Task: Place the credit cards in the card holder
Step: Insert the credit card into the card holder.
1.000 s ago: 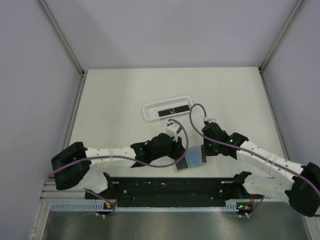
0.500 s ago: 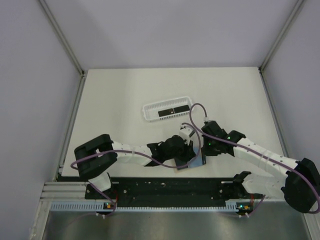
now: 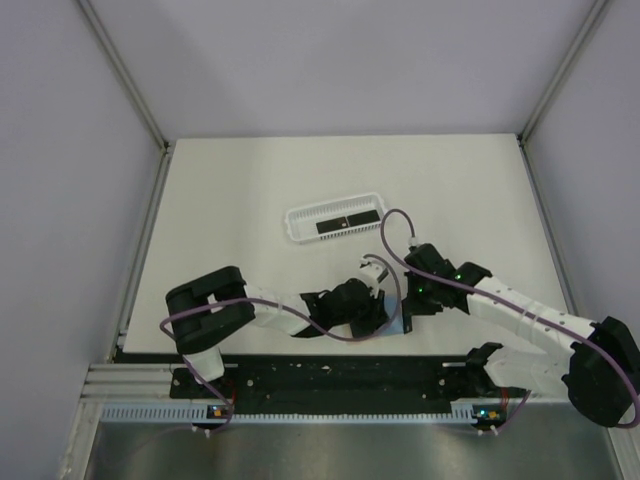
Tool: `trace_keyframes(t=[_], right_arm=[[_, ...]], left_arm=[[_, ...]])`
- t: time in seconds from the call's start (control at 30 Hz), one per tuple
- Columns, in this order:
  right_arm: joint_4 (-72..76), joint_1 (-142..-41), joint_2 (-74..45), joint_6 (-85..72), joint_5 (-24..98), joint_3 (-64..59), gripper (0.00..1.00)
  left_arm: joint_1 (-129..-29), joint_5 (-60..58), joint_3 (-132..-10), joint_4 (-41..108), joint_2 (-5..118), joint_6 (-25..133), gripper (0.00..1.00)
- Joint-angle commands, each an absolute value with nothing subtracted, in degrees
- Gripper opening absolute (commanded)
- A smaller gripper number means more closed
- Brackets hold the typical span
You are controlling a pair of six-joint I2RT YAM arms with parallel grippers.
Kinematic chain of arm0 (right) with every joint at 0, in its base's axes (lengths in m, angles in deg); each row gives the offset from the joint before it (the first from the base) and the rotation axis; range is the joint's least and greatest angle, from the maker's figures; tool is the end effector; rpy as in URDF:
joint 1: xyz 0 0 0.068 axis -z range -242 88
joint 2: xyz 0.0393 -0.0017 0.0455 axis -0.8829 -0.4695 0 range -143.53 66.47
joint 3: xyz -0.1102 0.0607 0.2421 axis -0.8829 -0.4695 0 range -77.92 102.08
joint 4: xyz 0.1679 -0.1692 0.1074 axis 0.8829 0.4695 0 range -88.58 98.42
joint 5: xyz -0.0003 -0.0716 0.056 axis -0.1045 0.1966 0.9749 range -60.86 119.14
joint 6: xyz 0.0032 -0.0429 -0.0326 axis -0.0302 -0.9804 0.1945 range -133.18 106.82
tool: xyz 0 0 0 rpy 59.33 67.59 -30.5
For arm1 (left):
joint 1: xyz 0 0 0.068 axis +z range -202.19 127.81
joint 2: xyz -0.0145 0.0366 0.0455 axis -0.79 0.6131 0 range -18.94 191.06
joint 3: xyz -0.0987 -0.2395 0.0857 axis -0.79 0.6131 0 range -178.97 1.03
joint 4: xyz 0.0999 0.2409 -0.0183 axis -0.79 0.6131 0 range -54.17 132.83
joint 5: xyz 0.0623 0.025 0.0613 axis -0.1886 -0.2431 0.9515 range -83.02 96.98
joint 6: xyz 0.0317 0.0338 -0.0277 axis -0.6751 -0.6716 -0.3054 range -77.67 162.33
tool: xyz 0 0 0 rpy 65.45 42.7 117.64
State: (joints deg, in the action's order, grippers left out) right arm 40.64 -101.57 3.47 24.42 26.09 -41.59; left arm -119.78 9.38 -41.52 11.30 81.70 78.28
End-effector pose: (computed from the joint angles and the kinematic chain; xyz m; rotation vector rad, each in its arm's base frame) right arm 0.1482 0.1201 0.1924 -0.0318 2.7633 0.3104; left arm 0.1311 -0.3142 0.1361 0.6104 2.2491 -0.9522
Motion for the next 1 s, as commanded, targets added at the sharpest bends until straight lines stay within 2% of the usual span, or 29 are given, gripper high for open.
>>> trace_keyframes(t=[0.0, 0.5, 0.63, 0.97], right_arm=[[40.9, -100.8, 4.7, 24.9, 26.1, -42.1, 0.00], [39.3, -100.8, 7.6, 22.7, 26.6, -42.4, 0.00], [33.9, -100.8, 13.5, 19.2, 31.8, -43.6, 0.00], [15.5, -100.8, 22.6, 23.8, 36.2, -53.8, 0.00]], left_arm=[[-120.0, 9.6, -37.4, 11.0, 80.9, 80.0, 0.25], [-120.0, 15.2, -31.3, 18.5, 73.4, 81.4, 0.24], [-120.0, 15.1, -31.1, 18.2, 73.8, 82.1, 0.23], [-120.0, 15.2, -29.9, 16.7, 73.8, 83.0, 0.22]])
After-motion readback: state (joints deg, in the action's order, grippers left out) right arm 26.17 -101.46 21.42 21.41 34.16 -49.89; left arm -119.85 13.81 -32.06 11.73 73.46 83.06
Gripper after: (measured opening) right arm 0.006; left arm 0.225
